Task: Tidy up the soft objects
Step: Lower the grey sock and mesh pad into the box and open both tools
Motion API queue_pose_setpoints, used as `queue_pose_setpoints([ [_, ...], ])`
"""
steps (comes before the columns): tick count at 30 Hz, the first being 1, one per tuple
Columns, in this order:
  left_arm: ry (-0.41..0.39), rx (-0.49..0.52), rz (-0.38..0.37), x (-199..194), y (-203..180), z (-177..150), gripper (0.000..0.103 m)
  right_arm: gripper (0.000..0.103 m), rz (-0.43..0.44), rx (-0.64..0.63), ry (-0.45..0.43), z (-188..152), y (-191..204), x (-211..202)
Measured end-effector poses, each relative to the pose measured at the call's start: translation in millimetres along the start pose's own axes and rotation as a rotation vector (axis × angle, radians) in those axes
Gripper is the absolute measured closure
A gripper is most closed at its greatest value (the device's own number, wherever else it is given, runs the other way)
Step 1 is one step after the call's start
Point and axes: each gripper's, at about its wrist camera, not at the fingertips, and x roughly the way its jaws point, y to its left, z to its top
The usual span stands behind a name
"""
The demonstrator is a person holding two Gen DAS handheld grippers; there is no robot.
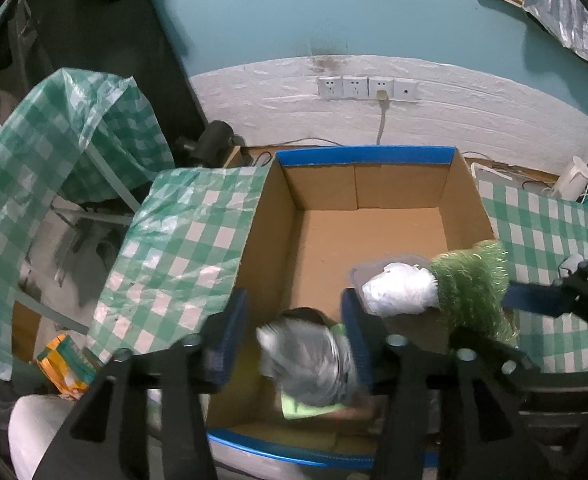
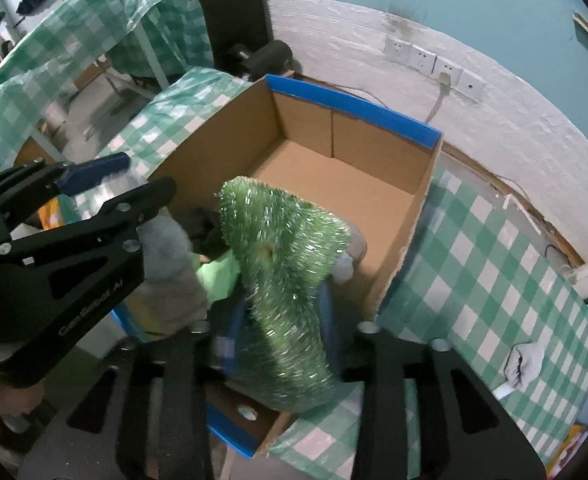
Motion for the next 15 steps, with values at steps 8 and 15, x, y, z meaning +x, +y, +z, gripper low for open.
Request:
queue_pose_setpoints([
  [8, -0.033, 0.027, 0.035, -8.7, -6.9, 2.7, 0.035, 0.045, -0.020, 0.018, -0.020, -2.8, -8.7, -5.5],
  [15, -0.046, 0.045, 0.050, -14.6, -14.5, 4.9, 0.032, 0.040, -0.021, 0.054, -0.061, -7.9, -22.9, -19.5],
])
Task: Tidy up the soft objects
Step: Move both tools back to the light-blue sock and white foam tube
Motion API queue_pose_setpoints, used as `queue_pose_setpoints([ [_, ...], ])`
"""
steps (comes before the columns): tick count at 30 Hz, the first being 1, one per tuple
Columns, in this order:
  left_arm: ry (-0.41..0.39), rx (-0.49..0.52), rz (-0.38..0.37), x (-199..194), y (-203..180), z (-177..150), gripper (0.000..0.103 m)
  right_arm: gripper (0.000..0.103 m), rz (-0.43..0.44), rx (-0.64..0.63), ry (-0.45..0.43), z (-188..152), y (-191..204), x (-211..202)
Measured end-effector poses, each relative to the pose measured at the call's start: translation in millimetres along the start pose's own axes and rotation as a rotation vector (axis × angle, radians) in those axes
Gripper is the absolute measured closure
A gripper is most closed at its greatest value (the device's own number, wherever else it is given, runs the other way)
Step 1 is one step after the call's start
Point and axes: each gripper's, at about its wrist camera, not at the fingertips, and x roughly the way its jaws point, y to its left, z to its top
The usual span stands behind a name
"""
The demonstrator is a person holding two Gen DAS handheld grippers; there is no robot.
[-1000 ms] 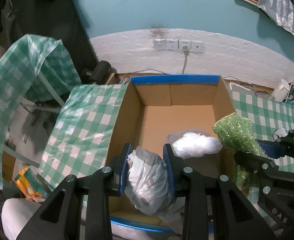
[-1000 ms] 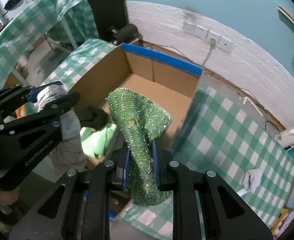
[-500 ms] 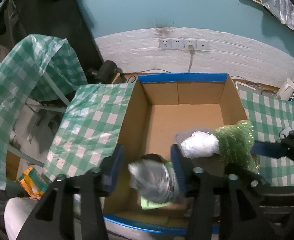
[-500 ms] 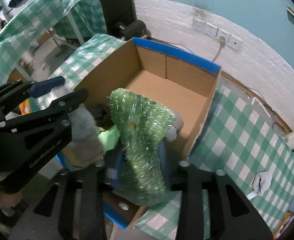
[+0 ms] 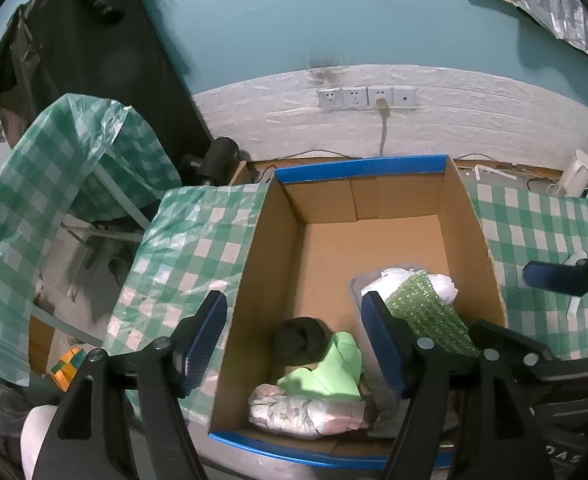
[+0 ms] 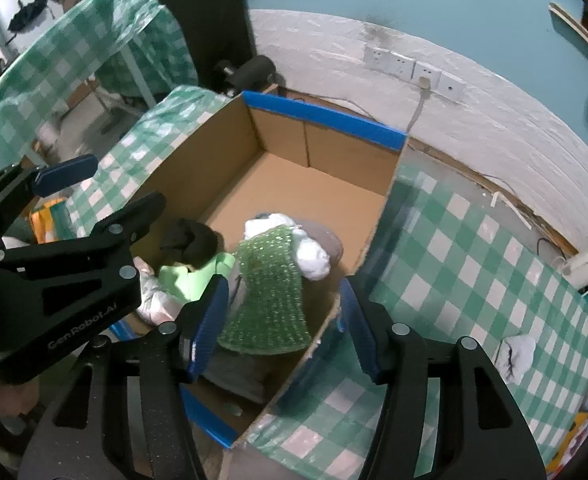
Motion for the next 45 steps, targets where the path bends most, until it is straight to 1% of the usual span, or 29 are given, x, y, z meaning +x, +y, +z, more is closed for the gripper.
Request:
queue_pose_setpoints([
  [2, -0.004, 0.001, 0.001, -1.1, -1.5, 1.6, 0.032, 0.036, -0.003, 0.014, -0.014, -0.4, -5.0, -3.8],
  [11, -0.014, -0.035, -0.040, -9.2, -3.1, 8.2, 0.031, 0.036, -0.041, 0.066, -0.039, -7.9, -34.4, -20.7],
  [24, -0.025, 0.040, -0.071, -17.4, -45.0, 11.2, 0.029, 0.036, -0.089, 0.144, -0.045, -34.1, -80.0, -39.0],
  [28, -0.030, 0.062, -0.083, -21.1, -59.4, 12.2, 0.026, 0.036, -0.100, 0.165, -0.043, -42.5, -93.0, -43.2],
  [45, -0.022, 0.170, -0.126, -25.8, -125.6, 17.5, 0.026, 0.036, -0.157, 0.239, -0.038, -79.1, -149.4, -62.8],
])
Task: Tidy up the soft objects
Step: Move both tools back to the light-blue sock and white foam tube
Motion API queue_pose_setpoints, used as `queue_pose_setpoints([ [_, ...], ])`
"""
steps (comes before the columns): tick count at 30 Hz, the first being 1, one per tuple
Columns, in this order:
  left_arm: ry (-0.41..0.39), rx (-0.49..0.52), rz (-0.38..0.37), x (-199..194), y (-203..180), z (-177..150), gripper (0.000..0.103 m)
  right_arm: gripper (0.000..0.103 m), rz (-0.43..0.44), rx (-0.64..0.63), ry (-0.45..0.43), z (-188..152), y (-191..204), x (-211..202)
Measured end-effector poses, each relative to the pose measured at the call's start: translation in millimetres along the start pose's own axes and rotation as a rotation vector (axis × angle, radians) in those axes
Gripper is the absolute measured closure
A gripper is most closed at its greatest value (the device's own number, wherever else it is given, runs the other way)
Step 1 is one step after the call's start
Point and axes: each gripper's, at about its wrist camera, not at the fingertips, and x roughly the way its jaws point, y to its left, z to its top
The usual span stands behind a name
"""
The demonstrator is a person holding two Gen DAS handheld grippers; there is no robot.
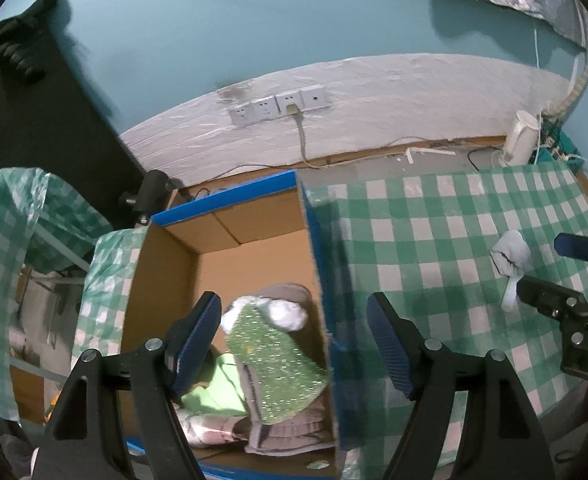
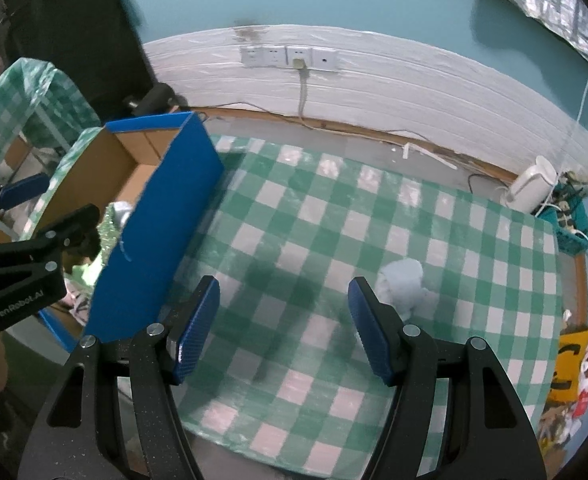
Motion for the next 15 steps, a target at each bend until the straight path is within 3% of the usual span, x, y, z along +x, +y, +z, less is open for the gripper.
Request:
queue_pose_setpoints([
  [15, 0.062, 0.107, -0.049, 28.5, -66.5, 6.5, 0.026, 0.036, -0.082, 0.070, 0.079, -19.5, -76.1, 27.5],
])
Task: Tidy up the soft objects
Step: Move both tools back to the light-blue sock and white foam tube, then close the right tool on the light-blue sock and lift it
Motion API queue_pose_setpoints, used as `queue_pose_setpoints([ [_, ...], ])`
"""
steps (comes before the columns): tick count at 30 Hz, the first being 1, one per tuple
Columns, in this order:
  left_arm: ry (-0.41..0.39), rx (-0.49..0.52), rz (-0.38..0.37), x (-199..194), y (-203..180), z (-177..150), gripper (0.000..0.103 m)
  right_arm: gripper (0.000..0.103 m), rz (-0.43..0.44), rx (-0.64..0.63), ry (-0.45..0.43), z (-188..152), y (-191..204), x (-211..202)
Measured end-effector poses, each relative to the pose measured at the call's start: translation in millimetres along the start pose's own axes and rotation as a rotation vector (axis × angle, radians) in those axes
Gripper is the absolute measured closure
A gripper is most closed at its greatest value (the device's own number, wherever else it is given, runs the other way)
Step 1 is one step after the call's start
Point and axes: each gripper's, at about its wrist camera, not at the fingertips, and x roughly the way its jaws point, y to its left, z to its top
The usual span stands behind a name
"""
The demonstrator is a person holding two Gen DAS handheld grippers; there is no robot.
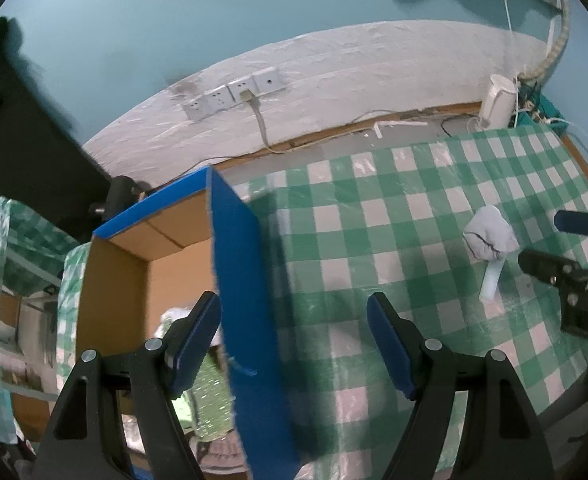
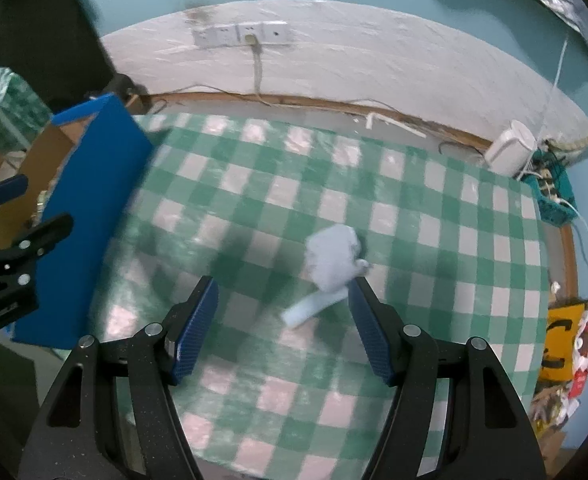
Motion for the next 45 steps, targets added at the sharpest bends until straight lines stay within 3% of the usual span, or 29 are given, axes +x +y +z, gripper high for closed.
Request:
queue_pose_setpoints([
  [9, 0.037, 0.061, -0.033, 29.3, -35.8, 11.4, 0.025, 0.036, 0.011, 0.044, 0.030, 3.5, -33.3, 31.1],
  [38, 0.157, 0.096, -0.082, 112.1, -80.6, 25.8, 0.025, 0.036, -0.031, -0.007, 0.091, 10.9, -38.4, 109.4],
  [40, 0.166, 0.096, -0.084, 115.4, -81.3, 24.7, 0.025, 0.043, -0.017, -0.004, 0.100, 10.0, -39.6, 113.6],
  [42, 0.169, 0.099, -0.083, 117.2, -82.4, 23.6, 0.025, 0.063, -0.003, 0.001, 0.107, 9.5, -41.0, 117.3],
  [45, 0.173, 0.102, -0.087, 119.2, -83.6, 24.2, 0.025, 0.073, 0.010, 0.017, 0.095, 8.8, -42.1, 117.7],
])
